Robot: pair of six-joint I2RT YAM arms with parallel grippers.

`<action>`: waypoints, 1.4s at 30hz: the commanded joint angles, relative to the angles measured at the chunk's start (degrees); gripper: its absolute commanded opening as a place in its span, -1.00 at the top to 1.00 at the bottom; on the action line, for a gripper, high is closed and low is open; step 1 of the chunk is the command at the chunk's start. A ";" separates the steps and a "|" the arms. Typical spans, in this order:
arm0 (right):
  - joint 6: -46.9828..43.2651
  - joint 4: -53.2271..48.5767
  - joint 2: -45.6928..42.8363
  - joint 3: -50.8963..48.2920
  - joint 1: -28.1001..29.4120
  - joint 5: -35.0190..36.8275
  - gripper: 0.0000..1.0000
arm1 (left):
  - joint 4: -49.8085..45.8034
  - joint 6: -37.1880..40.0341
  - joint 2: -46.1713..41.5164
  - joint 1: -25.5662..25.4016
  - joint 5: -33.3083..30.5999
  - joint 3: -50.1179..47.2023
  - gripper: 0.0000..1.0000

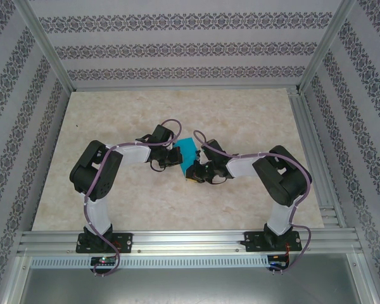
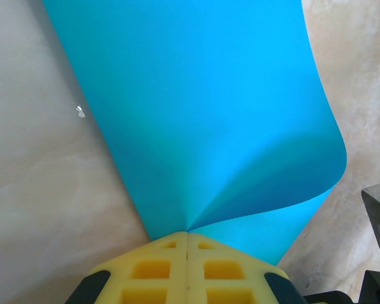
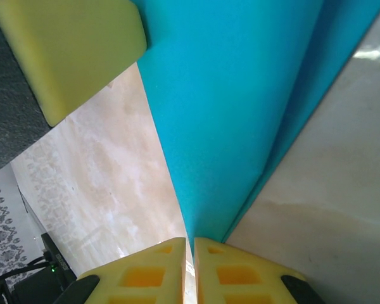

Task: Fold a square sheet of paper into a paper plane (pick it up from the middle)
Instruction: Third fold the triangle at the center of the table.

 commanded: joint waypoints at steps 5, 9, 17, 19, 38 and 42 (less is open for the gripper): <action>-4.37 -11.73 2.85 2.33 2.26 9.31 0.74 | -2.58 -0.13 -0.31 -0.32 -3.19 -1.82 1.00; -7.34 -18.66 2.48 5.43 4.20 14.75 0.74 | -2.62 -0.24 -0.25 -0.32 -3.27 -1.80 1.00; -11.05 -27.02 3.17 10.27 8.41 24.38 0.76 | -2.80 -0.24 -0.29 -0.34 -3.35 -1.62 1.00; -11.85 -27.29 3.07 10.88 9.05 25.43 0.78 | -2.90 -0.18 -0.33 -0.34 -3.29 -1.55 1.00; -6.90 -8.13 -3.42 6.13 5.07 8.20 0.70 | -2.80 -0.14 0.00 -0.34 -3.08 -1.12 1.00; -6.39 -8.09 -0.95 5.89 5.33 7.72 0.72 | -2.90 -0.09 -0.03 -0.32 -3.07 -1.12 1.00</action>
